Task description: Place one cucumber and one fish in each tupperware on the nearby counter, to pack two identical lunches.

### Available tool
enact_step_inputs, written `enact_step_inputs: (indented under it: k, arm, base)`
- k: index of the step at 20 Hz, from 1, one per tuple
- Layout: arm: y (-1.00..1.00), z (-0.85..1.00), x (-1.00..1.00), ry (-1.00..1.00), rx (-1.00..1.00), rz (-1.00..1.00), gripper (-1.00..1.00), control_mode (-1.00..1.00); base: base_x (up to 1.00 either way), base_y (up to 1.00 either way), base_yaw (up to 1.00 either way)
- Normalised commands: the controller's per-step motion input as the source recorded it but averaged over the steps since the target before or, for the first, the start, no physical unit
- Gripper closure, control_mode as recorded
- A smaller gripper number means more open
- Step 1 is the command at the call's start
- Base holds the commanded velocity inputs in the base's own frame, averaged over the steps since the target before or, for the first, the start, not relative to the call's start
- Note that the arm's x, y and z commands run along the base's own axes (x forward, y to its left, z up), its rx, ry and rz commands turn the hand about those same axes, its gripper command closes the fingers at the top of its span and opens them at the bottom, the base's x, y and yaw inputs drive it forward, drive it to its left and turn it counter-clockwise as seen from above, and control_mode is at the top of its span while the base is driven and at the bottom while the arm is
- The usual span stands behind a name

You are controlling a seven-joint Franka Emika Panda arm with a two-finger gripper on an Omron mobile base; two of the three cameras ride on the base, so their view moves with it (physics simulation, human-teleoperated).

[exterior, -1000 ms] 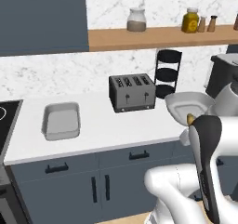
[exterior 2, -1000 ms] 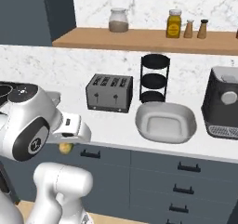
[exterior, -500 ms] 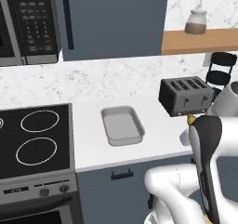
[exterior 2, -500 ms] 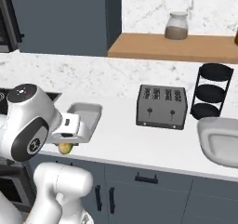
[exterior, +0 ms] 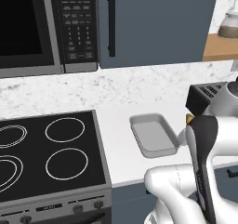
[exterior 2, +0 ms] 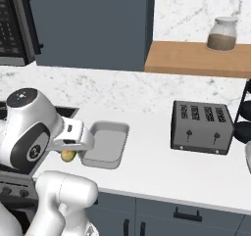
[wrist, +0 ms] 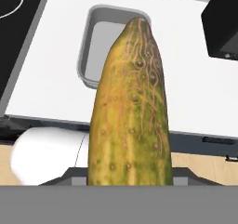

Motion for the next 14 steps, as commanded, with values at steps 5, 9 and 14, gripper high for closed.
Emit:
enact_step_inputs:
  k: [5,9,14]
  arm:
    - [0.13,-0.18,0.23,-0.02,0.00,-0.01,1.00,-1.00]
    - [0.28,-0.47,0.59,-0.04,0.05,-0.02,1.00,-1.00]
    - [0.45,-0.48,0.85,-0.01,0.07,0.00,1.00,-1.00]
  base:
    - [0.21,0.14,0.00]
    - [0.00,0.00,0.00]
    - [0.00,0.00,0.00]
